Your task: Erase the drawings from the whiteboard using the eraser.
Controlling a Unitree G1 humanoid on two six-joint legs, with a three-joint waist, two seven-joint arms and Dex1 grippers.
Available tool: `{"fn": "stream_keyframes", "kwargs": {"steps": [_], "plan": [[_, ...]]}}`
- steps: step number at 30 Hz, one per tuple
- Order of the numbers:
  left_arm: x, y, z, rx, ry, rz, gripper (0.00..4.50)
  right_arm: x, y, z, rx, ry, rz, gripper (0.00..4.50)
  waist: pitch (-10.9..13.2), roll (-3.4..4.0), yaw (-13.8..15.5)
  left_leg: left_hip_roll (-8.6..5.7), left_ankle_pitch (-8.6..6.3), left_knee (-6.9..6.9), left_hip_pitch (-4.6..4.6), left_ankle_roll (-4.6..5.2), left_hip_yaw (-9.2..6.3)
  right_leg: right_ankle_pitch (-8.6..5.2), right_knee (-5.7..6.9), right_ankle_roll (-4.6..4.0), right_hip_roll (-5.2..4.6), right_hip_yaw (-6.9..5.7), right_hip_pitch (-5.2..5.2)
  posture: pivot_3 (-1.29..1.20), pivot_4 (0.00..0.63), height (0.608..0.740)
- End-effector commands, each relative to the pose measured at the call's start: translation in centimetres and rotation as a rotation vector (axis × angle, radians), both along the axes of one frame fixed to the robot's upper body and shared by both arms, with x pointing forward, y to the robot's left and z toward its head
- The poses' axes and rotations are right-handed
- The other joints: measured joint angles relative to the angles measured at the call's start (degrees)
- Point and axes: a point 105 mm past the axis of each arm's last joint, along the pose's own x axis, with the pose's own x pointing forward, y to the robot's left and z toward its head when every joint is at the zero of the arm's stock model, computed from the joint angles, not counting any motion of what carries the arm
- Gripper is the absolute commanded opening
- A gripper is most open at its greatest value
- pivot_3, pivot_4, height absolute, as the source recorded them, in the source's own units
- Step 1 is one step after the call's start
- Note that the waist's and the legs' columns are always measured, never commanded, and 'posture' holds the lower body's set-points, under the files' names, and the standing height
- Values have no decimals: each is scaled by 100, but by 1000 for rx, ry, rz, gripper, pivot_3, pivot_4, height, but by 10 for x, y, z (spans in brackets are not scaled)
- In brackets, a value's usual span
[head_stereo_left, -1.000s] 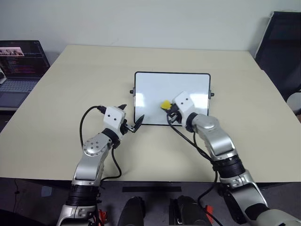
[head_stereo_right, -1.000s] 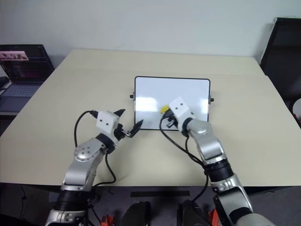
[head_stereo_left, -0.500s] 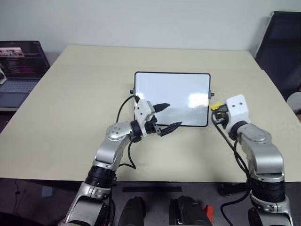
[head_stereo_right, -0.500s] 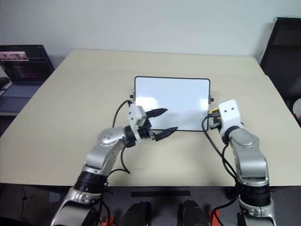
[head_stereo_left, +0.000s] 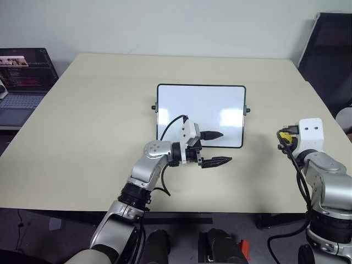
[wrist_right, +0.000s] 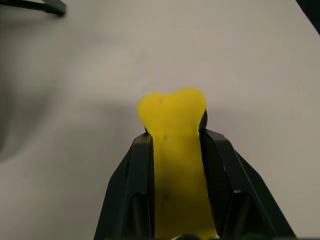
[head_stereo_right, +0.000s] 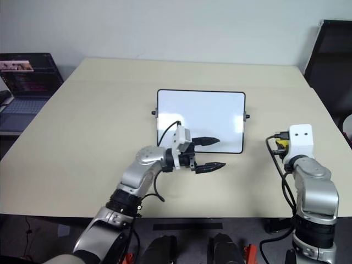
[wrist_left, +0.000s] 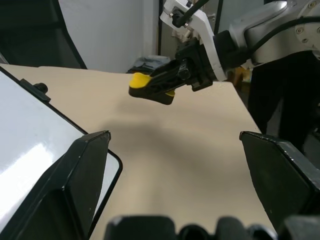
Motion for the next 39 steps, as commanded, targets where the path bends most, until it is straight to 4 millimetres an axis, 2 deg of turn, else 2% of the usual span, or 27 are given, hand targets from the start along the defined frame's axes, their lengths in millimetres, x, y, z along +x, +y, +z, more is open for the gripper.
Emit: {"fn": "stream_keyframes", "kwargs": {"steps": [1,11,22,24,27,32,36,39], "plan": [[0,-4,8,-1,-65,-16,4500,0,-2,-3,36,-19,3,1015,0,0,-4,0,0,0,0,0,-1,0,0,0,1,0,0,0,150,740],[0,1,9,2,-72,-5,4500,13,17,-8,61,-33,91,1015,2,3,-2,1,0,2,0,0,-1,1,2,2,3,1,0,0,150,740],[1,5,11,6,-78,15,4500,18,27,-16,66,-16,123,1015,2,3,0,2,0,2,0,0,-2,1,4,2,3,0,0,0,150,740],[1,5,11,6,-78,17,4500,18,26,-16,69,-12,122,1716,2,3,0,2,0,2,0,0,-2,1,4,2,3,0,0,0,150,740],[1,6,11,8,-78,18,4500,18,25,-16,69,-11,121,2540,2,3,1,2,0,3,0,0,-2,1,4,2,3,1,0,0,150,740],[1,6,12,10,-80,20,4500,19,24,-16,64,-9,111,4400,1,4,1,2,0,3,0,0,-2,1,6,1,3,1,0,0,150,740],[1,7,13,10,-83,26,4500,20,23,-14,70,-20,95,4456,1,4,1,2,0,4,0,0,-2,1,7,2,3,1,0,0,150,740],[3,11,16,2,-83,49,4500,22,21,-5,93,-67,73,4456,1,4,0,2,0,5,0,0,-2,1,8,2,3,1,0,0,150,740]]}}
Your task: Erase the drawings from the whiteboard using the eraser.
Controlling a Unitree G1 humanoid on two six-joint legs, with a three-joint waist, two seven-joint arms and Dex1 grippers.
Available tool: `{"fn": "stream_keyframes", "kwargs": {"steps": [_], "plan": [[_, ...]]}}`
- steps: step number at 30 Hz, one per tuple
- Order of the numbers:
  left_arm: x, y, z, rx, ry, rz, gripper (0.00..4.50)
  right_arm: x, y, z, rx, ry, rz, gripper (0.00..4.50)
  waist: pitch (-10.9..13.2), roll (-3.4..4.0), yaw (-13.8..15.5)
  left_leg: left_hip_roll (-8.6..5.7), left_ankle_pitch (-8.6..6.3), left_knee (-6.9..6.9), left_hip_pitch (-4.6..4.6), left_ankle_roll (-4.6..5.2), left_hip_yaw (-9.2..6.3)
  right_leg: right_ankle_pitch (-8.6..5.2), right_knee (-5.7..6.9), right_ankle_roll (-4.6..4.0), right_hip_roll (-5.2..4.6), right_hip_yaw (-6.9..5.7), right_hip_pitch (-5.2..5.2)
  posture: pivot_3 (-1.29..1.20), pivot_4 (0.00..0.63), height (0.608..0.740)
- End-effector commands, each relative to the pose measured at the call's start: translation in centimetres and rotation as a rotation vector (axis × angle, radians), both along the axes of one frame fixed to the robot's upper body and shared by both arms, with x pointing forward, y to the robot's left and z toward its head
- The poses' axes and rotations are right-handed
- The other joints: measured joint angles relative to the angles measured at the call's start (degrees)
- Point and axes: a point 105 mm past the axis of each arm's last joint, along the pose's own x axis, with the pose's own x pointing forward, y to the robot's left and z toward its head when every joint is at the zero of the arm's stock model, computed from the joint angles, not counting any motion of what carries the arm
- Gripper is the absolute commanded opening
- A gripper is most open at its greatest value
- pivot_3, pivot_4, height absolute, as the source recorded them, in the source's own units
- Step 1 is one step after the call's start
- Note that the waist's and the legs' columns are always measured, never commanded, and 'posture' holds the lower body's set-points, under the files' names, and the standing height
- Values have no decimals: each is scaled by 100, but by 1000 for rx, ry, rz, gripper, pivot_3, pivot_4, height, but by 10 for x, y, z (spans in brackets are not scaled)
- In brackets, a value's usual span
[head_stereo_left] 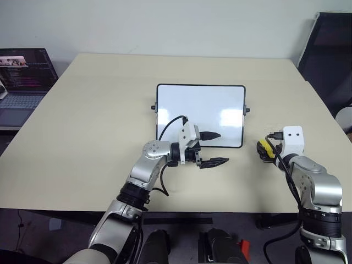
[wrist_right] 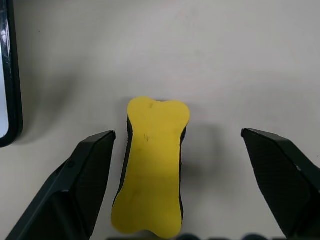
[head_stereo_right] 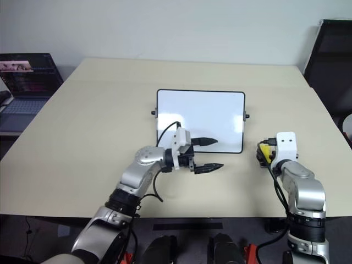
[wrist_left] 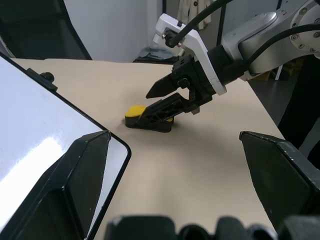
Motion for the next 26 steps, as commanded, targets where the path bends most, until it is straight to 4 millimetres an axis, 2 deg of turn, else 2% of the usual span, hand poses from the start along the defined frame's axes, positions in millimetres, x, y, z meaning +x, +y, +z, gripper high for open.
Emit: {"fn": "stream_keyframes", "kwargs": {"steps": [1,3,5,7,9,13,16,19,21,23,26], "plan": [[2,10,20,-46,-49,41,4500,5,-5,32,36,-143,-34,4456,0,0,-1,1,0,0,0,0,-1,0,1,0,0,0,0,0,150,740],[9,27,30,-85,-37,116,4500,6,-6,47,52,-219,-39,4456,1,1,-21,2,0,1,0,0,0,0,2,0,1,1,0,0,150,740],[22,65,50,-154,-40,292,4500,6,-9,75,14,-359,-60,4456,2,4,-53,7,0,1,1,0,-2,0,8,0,1,2,-2,0,150,740],[33,108,59,-152,-98,514,4500,2,-14,92,-2,-466,-104,4456,3,5,-100,11,0,0,2,0,-5,0,13,0,3,4,-5,0,150,740],[44,142,58,-125,-156,735,4500,1,-21,92,-32,-506,-139,4456,2,5,-99,13,0,-2,4,0,-6,0,14,0,4,3,-4,0,150,740],[51,197,43,-63,-229,1106,4500,-3,-53,67,-113,-494,-266,4456,-2,-1,-41,3,0,2,10,0,-2,-1,7,9,-18,1,11,0,150,740],[47,222,38,-54,-262,1289,4500,-11,-75,42,-150,-457,-346,4456,-1,-3,41,-3,0,7,6,0,-1,1,-1,15,-28,-1,15,0,150,740],[37,246,25,-49,-237,1441,4500,-24,-85,19,-196,-413,-372,4456,-2,-2,43,0,0,6,6,0,-2,2,1,11,-28,-3,15,0,150,740],[33,246,10,-33,-201,1455,4500,-37,-89,-1,-241,-352,-350,4456,-3,0,33,3,0,2,9,0,0,0,3,10,-26,0,14,0,150,740],[30,240,2,-19,-179,1426,4500,-62,-99,-22,-257,-281,-375,4456,-3,0,36,3,-1,1,12,-1,1,-1,4,10,-26,0,15,0,150,740],[30,232,1,-31,-151,1395,4500,-88,-107,-25,-263,-252,-427,4456,-4,0,42,4,-1,2,14,-1,0,-3,5,8,-26,-1,17,0,150,740]]}}
